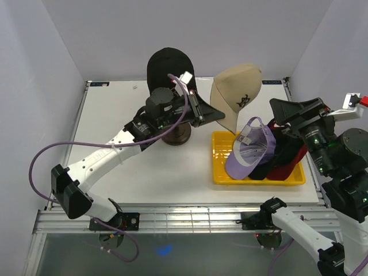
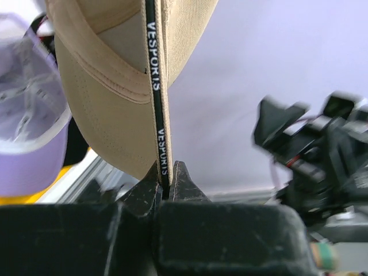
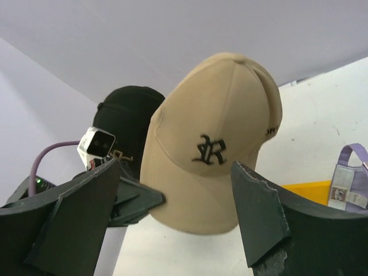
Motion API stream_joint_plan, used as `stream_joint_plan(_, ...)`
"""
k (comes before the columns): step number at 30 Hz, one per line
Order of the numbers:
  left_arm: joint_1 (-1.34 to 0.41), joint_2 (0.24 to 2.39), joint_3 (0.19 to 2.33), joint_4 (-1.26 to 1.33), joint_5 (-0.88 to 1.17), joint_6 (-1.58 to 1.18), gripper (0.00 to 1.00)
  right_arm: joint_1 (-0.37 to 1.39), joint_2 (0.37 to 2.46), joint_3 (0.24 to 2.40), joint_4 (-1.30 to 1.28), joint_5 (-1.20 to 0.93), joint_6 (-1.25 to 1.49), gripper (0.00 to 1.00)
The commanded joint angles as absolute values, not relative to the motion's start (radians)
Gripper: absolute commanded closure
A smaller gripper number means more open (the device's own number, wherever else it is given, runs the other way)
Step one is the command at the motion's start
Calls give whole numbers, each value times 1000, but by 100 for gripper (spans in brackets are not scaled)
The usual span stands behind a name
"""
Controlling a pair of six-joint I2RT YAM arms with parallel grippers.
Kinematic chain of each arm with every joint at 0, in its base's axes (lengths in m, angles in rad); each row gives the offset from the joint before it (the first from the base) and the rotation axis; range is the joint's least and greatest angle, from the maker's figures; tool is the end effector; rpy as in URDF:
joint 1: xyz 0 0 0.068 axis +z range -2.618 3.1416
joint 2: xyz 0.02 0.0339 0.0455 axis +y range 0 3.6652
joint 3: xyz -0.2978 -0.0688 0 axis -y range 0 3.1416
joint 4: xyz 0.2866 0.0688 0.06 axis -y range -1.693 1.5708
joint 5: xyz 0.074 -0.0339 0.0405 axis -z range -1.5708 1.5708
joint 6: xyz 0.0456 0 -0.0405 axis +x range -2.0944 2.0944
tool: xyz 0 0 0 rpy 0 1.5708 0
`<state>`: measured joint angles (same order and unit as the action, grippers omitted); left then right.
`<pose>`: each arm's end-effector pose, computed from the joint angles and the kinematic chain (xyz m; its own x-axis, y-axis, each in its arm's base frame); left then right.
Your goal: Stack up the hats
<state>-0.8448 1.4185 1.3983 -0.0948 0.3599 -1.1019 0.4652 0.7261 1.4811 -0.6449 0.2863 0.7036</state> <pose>0.2393 -0.2937 0.4487 -0.8660 -0.2821 -0.4129 0.3533 0.2391 -0.9044 0.0790 0.0253 0.5643 -0.0412 0.6737 -0.7378 -0.2004 0.7179 0.6667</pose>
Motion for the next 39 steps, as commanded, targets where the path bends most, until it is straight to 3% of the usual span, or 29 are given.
stream_joint_plan(1, -781, 1400, 1428, 208, 425, -1331, 100, 469, 680, 1489, -558, 324, 744, 18)
stream_joint_plan(11, -664, 1589, 1719, 479, 240, -1730, 100, 469, 696, 1439, -545, 287, 795, 18)
stream_joint_plan(16, -578, 1539, 1658, 525, 72, -1887, 100, 469, 699, 1391, -532, 264, 819, 18)
stream_joint_plan(30, -371, 1434, 1485, 652, 204, -2055, 100, 469, 759, 1336, -477, 183, 831, 18)
stream_joint_plan(39, -315, 1399, 1335, 805, 310, -2135, 100, 469, 938, 1459, -394, 11, 868, 16)
